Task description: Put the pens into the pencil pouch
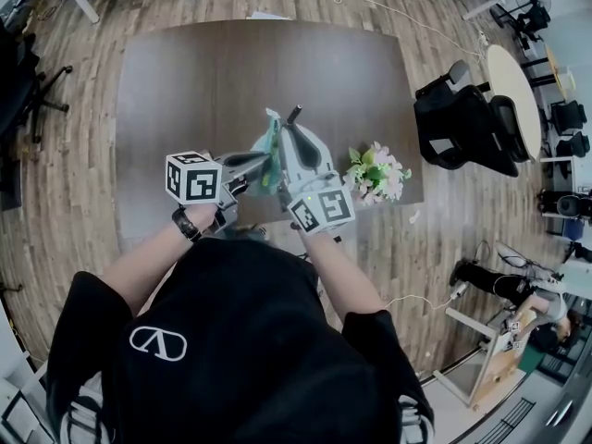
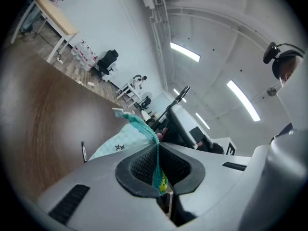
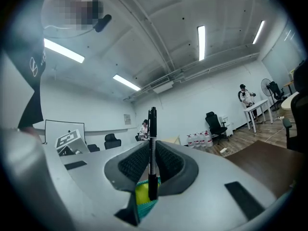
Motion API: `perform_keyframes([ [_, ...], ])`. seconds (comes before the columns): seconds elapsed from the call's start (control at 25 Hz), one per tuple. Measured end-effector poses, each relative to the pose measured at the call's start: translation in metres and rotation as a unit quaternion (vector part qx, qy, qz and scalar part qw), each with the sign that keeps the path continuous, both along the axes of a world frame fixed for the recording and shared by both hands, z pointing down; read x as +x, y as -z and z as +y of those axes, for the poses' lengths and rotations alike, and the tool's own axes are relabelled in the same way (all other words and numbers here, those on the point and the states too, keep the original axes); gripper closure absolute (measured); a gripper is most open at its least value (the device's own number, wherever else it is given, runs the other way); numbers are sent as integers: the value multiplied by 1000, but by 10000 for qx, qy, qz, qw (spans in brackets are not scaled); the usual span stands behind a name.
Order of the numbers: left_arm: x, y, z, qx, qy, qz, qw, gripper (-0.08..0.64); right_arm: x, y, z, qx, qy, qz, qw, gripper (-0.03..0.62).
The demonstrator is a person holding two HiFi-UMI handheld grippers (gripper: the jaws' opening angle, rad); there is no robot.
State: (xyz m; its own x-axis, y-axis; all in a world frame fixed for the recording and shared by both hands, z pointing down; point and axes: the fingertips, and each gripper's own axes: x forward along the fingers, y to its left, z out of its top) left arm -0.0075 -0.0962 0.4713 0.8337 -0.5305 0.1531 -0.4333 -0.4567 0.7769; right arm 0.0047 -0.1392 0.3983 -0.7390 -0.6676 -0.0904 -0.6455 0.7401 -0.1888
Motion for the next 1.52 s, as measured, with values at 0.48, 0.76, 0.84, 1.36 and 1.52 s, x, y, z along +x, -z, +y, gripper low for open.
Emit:
perform_keyframes([
  [0.48, 7, 11, 1, 233, -4, 46, 9997, 548, 8, -17, 1, -614, 70, -346, 9975, 549],
  [0.76, 6, 11, -3, 211, 67, 139, 9997, 548, 18, 6, -1, -689, 113, -1067, 9918, 549],
  [0.84, 5, 15, -2, 270, 63, 177, 9995, 546, 16, 4, -3, -796, 160, -1134, 9902, 549],
  [1.36, -13, 24, -11, 508, 241, 158, 9983, 548, -1, -11, 19, -513, 803, -603, 9936, 419],
  [1.52, -18, 24, -10, 494, 292, 151, 9982, 548, 4, -4, 19, -439, 659, -620, 9949, 420],
])
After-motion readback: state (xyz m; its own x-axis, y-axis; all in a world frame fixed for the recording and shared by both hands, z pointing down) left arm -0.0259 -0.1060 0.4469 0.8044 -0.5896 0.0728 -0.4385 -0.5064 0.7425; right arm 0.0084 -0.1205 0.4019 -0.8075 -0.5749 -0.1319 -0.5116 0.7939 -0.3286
